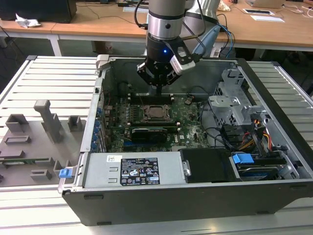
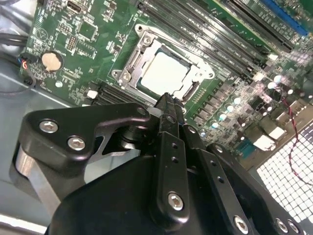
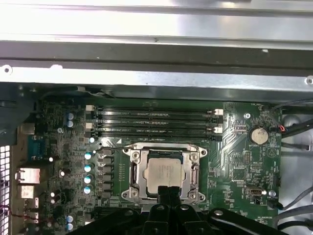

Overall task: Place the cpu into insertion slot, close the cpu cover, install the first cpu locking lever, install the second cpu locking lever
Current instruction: 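Install the first cpu locking lever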

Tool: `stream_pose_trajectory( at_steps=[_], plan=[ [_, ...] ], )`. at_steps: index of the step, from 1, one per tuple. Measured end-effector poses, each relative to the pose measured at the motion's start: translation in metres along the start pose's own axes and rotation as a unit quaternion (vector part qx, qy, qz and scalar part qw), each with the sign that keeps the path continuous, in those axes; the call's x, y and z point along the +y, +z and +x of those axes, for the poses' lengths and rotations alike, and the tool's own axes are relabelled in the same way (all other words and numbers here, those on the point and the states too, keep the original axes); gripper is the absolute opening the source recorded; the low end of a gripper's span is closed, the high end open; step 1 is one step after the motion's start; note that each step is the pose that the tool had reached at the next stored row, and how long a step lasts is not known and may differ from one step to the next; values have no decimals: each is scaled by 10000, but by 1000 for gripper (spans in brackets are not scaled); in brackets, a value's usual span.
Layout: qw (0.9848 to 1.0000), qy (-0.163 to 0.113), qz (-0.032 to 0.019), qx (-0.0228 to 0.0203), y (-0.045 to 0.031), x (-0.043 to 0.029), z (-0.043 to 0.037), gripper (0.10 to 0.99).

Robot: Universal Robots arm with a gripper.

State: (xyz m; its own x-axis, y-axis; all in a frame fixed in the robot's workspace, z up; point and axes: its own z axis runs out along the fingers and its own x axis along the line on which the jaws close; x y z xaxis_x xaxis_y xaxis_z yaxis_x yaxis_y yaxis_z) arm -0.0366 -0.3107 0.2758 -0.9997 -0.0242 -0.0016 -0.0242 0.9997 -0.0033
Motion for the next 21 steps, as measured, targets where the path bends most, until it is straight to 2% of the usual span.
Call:
stream_pose_trajectory(
  at_steps=[3, 6, 16, 21],
  plan=[
    [10000, 1, 0, 0, 3, 9, 80, 106],
    [10000, 1, 1, 0, 14, 29, 266, 106],
    [10000, -17, 0, 0, 50, 39, 441, 106],
    [10000, 64, 0, 1, 71, 44, 556, 106]
  ],
)
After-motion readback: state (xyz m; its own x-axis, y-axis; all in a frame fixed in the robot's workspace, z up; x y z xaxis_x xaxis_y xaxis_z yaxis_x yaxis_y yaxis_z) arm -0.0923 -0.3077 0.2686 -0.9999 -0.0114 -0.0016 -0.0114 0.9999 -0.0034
